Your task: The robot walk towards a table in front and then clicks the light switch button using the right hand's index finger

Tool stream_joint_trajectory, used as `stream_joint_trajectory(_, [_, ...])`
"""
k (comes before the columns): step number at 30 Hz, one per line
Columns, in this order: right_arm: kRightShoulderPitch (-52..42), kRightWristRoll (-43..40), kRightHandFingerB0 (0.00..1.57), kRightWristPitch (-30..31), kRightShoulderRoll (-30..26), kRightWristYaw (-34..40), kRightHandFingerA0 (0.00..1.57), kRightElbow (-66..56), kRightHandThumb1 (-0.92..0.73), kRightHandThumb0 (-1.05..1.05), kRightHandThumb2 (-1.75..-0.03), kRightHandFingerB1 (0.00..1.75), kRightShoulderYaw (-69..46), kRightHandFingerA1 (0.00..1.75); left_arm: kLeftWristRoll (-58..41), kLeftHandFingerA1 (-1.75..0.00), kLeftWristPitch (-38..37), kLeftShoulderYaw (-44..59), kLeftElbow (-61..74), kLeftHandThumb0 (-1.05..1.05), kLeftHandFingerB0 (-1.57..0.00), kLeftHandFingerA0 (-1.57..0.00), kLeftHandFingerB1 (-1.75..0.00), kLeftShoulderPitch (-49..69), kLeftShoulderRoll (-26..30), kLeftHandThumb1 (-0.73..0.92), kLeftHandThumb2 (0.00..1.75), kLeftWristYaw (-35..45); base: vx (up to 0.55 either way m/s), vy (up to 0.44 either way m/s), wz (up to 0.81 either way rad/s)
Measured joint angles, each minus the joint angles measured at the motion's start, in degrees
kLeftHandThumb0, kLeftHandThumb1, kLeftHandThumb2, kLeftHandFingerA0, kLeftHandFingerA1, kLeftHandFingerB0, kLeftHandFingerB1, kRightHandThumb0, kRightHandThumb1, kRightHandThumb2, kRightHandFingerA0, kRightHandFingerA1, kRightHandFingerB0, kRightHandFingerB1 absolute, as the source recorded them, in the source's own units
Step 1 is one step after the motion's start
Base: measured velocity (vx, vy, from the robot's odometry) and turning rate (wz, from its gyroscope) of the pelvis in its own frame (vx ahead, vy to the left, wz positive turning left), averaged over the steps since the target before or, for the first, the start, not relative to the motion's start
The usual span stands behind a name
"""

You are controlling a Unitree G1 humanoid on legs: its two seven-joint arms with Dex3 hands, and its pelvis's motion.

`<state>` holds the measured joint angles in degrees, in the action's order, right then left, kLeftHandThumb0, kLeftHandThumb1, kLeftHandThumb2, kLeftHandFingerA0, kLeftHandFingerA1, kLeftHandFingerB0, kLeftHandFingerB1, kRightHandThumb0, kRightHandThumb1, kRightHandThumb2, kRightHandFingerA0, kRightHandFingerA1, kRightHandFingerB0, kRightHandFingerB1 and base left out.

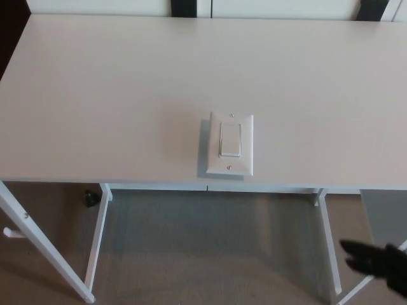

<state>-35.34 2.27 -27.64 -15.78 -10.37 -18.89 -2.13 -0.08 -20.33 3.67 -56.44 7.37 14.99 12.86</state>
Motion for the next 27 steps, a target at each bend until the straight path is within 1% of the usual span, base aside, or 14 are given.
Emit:
stream_joint_trajectory(1, [0.5,0.1,0.24,0.1,0.0,0.0,0.2,-2.7,-0.69,-0.61,-0.6,0.37,-0.6,0.53,0.0,-0.55,0.0,0.0,0.0,-0.25,-0.34,-0.47,-0.43,0.0,0.0,0.64,0.58,0.0,0.0,0.0,0.0])
stream_joint_trajectory(2, [0.9,0.3,0.24,0.2,0.0,0.0,0.2,-4.2,-0.69,-0.61,-0.6,0.37,-1.0,0.53,0.0,-0.55,0.0,0.0,0.0,-0.25,-0.34,-0.47,-0.43,0.0,0.0,0.64,0.58,0.0,0.0,0.0,0.0])
stream_joint_trajectory(3, [1.6,0.6,0.12,0.4,0.0,0.1,0.03,-6.2,-0.65,-0.59,-0.61,0.35,-1.6,0.42,0.0,-0.56,0.0,0.0,0.0,-0.25,-0.34,-0.48,-0.43,0.0,0.0,0.64,0.58,0.0,0.0,0.0,0.0])
stream_joint_trajectory(4, [3.2,1.4,0.1,0.7,-0.1,0.1,0.0,-9.3,-0.64,-0.57,-0.6,0.31,-2.5,0.35,0.0,-0.56,0.0,0.0,-0.1,-0.25,-0.34,-0.48,-0.43,-0.1,0.0,0.64,0.58,0.0,0.0,0.0,0.0])
stream_joint_trajectory(5, [5.1,2.3,0.08,1.2,-0.3,0.1,0.0,-11.6,-0.64,-0.58,-0.6,0.3,-3.2,0.29,0.0,-0.56,0.0,0.0,-0.2,-0.25,-0.34,-0.49,-0.43,-0.2,0.0,0.64,0.58,0.0,0.0,0.0,0.0])
stream_joint_trajectory(6, [7.1,3.3,0.08,1.7,-0.5,0.1,0.0,-13.5,-0.64,-0.58,-0.6,0.3,-3.8,0.29,0.0,-0.56,0.0,0.0,-0.3,-0.25,-0.34,-0.49,-0.43,-0.3,0.0,0.64,0.58,0.0,0.0,0.0,0.0])
stream_joint_trajectory(7, [8.9,4.2,0.05,2.0,-0.7,0.1,0.0,-14.8,-0.49,-0.68,-0.84,0.28,-4.1,0.15,0.0,-0.56,0.0,0.0,-0.3,-0.25,-0.34,-0.47,-0.43,-0.4,0.0,0.64,0.58,0.0,0.0,0.0,0.0])
stream_joint_trajectory(8, [11.1,5.3,0.07,2.4,-0.9,0.1,0.0,-15.6,-0.5,-0.75,-0.81,0.21,-4.2,0.04,0.0,-0.57,0.0,0.0,-0.3,-0.25,-0.35,-0.49,-0.44,-0.5,0.0,0.64,0.58,0.0,0.0,0.0,0.0])
stream_joint_trajectory(10, [14.7,7.3,0.08,3.0,-1.1,0.1,0.0,-15.7,-0.52,-0.8,-0.82,0.15,-4.1,0.0,0.0,-0.58,0.0,0.0,-0.3,-0.24,-0.36,-0.5,-0.44,-0.7,0.0,0.64,0.58,0.0,0.0,0.0,0.0])
stream_joint_trajectory(13, [19.6,10.3,0.1,4.2,-1.4,0.1,0.0,-15.1,-0.52,-0.83,-0.83,0.14,-3.2,0.0,0.0,-0.6,0.0,0.0,-0.3,-0.25,-0.36,-0.52,-0.46,-1.0,0.0,0.64,0.59,0.0,0.0,0.0,0.0])
stream_joint_trajectory(15, [22.4,12.1,0.09,4.9,-1.6,0.1,0.0,-14.5,-0.57,-0.9,-0.88,0.11,-2.6,0.0,0.0,-0.59,0.0,0.0,-0.3,-0.27,-0.34,-0.52,-0.45,-1.2,0.0,0.65,0.59,0.0,0.0,0.0,0.0])
stream_joint_trajectory(19, [28.7,16.5,0.07,6.6,-2.2,0.1,0.0,-11.3,-0.58,-0.92,-0.91,0.08,-0.4,0.0,0.0,-0.58,0.0,-0.2,-0.2,-0.26,-0.34,-0.5,-0.44,-1.6,0.0,0.66,0.59,0.0,0.0,0.0,0.0])
stream_joint_trajectory(23, [34.2,20.5,0.13,8.3,-2.5,0.1,0.0,-7.2,-0.61,-0.97,-0.96,0.1,2.2,0.0,0.0,-0.56,0.0,-0.4,-0.2,-0.25,-0.35,-0.5,-0.44,-1.9,0.0,0.66,0.59,0.0,0.0,0.0,0.0])
stream_joint_trajectory(27, [39.4,24.4,0.1,10.2,-2.6,0.1,0.0,-2.6,-0.63,-0.98,-0.97,0.07,5.0,0.0,0.0,-0.57,0.0,-0.6,-0.1,-0.25,-0.35,-0.49,-0.44,-2.2,0.0,0.65,0.59,0.0,0.0,0.0,0.0])
